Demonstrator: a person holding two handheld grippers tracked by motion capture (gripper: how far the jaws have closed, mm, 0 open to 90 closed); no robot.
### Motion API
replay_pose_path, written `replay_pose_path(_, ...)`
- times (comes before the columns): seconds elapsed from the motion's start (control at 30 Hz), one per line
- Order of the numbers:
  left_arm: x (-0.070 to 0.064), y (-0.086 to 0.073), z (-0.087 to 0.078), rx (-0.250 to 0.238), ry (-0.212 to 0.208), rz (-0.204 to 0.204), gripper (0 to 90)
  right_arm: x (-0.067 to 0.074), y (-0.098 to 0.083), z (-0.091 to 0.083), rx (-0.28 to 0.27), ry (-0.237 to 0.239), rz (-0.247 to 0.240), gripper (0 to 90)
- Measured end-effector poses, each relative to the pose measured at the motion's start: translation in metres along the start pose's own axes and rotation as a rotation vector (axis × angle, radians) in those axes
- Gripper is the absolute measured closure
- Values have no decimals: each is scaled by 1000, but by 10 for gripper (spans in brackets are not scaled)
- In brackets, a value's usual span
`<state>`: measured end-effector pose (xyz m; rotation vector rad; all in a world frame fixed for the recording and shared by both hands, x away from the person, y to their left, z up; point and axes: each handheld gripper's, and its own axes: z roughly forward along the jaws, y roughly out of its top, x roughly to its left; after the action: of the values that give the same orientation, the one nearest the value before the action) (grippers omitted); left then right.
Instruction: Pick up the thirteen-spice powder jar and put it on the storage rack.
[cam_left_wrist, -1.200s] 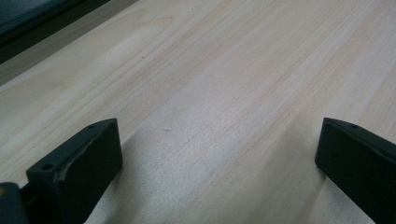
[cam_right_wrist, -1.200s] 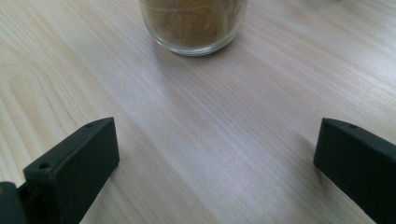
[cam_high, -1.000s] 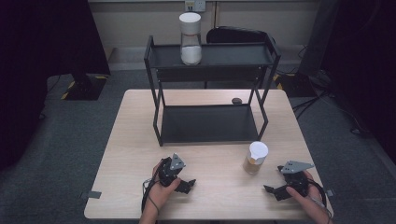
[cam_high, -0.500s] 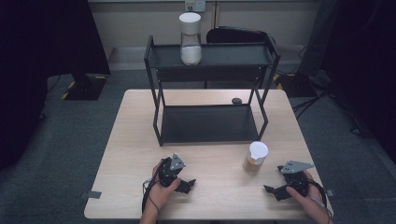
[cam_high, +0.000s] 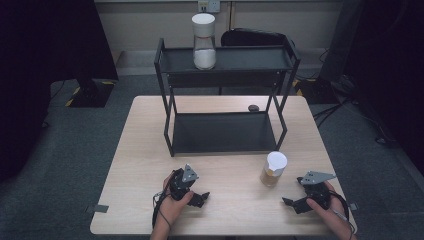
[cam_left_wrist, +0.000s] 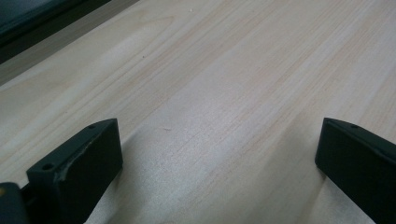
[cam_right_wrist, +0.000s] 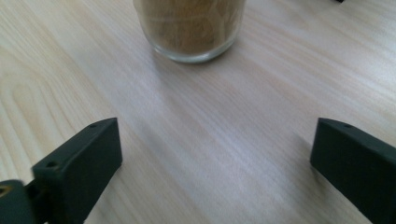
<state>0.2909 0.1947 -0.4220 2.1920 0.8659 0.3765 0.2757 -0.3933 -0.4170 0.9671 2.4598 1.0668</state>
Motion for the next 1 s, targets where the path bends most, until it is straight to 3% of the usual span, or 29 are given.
replay_pose_path(0.4, 0, 0, 0, 0, 1, 0, 0, 1, 22, 4, -26, -11, 0, 12)
replay_pose_path(0.5, 0, 0, 0, 0, 1, 0, 0, -2, 25, 5, -58, 23, 33, 13)
replay_pose_path(0.67, -1, 0, 0, 0, 3, 0, 1, 3, 34, 7, -75, 10, 38, 12)
replay_pose_path(1.0, -1, 0, 0, 0, 6, -1, 1, 10, 46, 17, -95, 1, 18, 52)
